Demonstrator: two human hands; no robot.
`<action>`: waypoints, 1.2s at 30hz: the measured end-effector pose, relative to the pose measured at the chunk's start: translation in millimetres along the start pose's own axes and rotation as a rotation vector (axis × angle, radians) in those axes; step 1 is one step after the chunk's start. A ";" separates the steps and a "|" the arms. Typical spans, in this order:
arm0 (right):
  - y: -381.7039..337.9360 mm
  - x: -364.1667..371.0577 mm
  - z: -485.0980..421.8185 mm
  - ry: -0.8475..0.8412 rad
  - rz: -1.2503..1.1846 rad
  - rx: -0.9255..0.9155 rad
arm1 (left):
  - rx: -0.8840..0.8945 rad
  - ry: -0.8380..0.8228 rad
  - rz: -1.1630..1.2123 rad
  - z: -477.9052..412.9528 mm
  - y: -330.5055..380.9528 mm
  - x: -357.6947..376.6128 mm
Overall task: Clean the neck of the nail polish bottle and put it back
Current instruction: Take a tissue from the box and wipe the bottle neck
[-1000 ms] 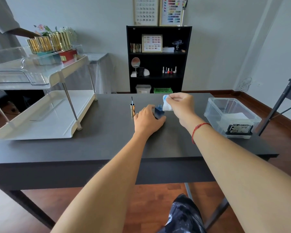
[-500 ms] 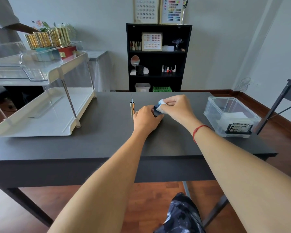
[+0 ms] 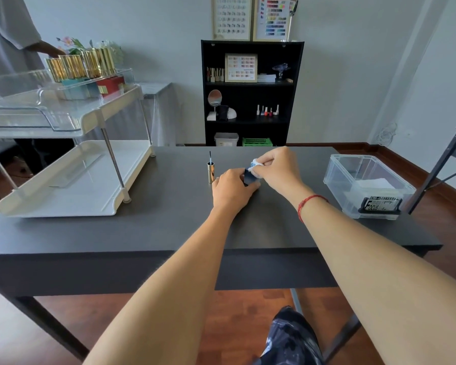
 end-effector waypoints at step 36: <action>4.7 0.9 -1.2 0.034 -0.206 0.114 | -0.025 0.012 -0.046 -1.0 -1.2 2.5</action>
Point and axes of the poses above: each hand's wrist, its own z-axis away from the middle knuckle, its own x-axis out of the palm, y = z × x, the point moved 1 cm from there along -z, towards the middle knuckle, and after that the axes turned 13 degrees about z, right-handed, at the moved point
